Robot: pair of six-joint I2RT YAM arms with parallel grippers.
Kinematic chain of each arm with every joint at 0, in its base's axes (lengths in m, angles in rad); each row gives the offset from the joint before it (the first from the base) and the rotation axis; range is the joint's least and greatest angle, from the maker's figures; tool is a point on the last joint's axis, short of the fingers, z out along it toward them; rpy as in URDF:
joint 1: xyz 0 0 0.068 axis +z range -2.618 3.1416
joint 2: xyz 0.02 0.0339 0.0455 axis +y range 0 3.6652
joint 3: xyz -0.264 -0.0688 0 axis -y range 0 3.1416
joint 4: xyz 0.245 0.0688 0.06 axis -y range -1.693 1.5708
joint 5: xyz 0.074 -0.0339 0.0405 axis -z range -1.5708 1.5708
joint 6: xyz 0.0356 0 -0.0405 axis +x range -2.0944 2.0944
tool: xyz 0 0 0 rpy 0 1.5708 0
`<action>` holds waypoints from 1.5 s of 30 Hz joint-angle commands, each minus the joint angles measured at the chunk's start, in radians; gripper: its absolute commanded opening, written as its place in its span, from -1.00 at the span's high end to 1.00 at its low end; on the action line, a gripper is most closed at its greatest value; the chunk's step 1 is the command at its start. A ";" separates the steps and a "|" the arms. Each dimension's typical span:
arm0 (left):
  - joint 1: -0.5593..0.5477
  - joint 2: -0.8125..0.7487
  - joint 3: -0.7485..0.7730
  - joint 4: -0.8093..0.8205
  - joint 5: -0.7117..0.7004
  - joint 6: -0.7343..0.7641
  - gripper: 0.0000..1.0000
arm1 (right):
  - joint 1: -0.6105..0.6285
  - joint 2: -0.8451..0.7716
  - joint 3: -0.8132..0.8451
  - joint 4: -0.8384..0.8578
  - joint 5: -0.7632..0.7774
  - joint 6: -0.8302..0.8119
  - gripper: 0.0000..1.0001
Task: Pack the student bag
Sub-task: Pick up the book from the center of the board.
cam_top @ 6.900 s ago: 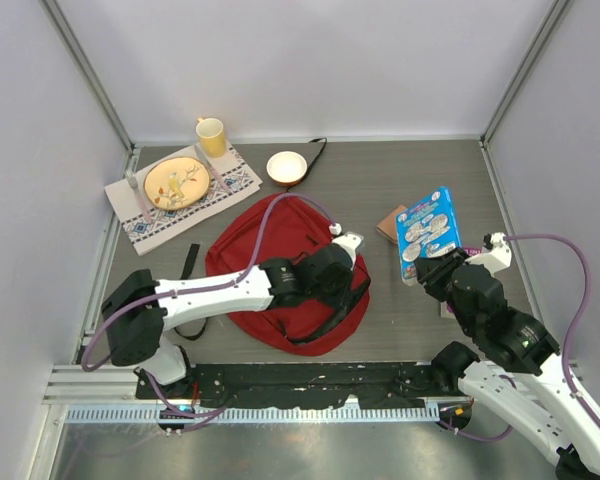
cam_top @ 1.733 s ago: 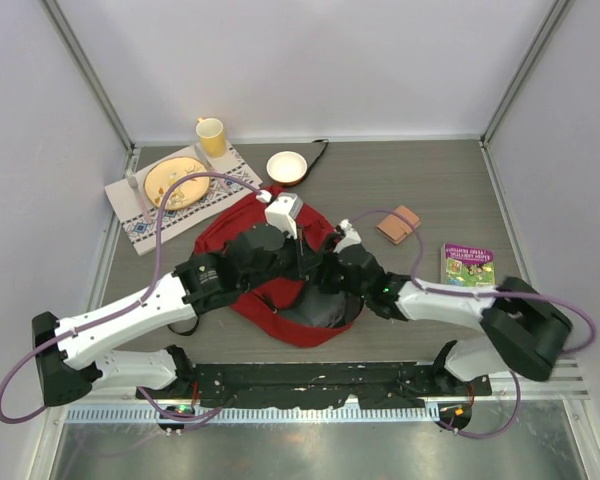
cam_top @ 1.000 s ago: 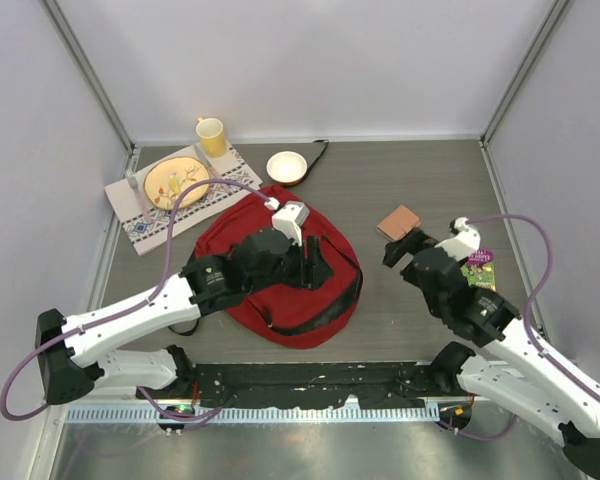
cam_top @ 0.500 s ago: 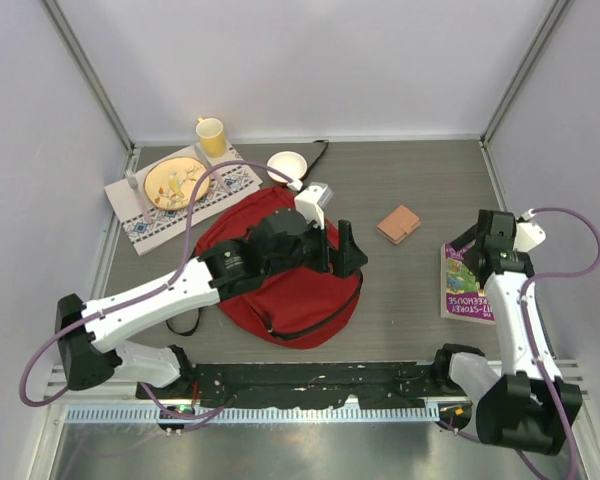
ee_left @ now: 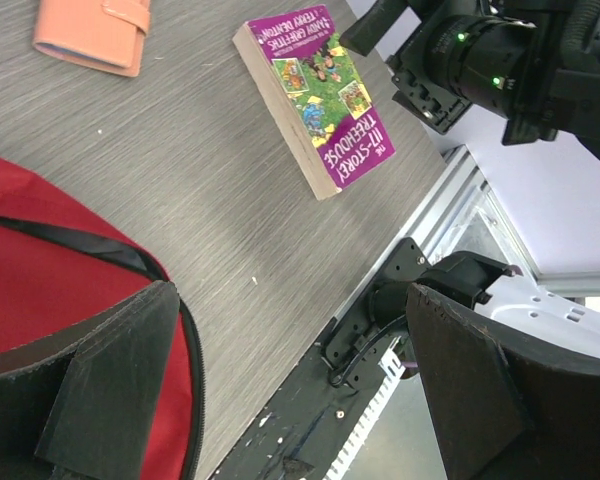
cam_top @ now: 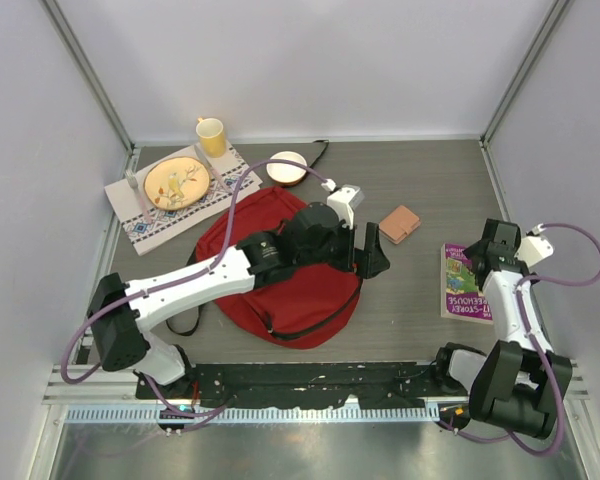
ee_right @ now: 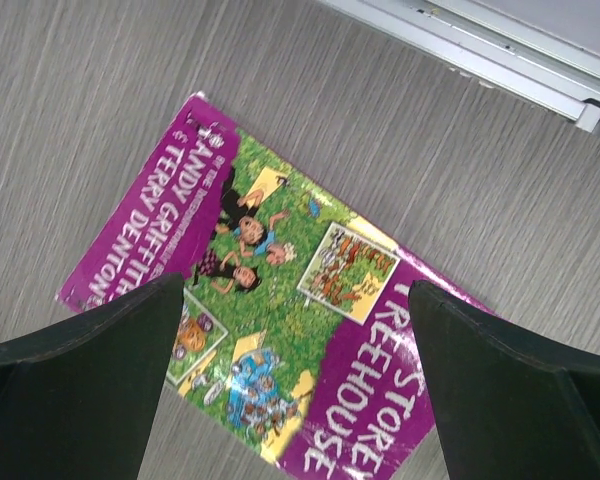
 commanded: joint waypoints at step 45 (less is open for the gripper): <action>0.055 0.286 0.242 0.117 0.062 -0.023 -0.99 | -0.110 0.143 -0.261 0.353 -0.506 0.001 -0.83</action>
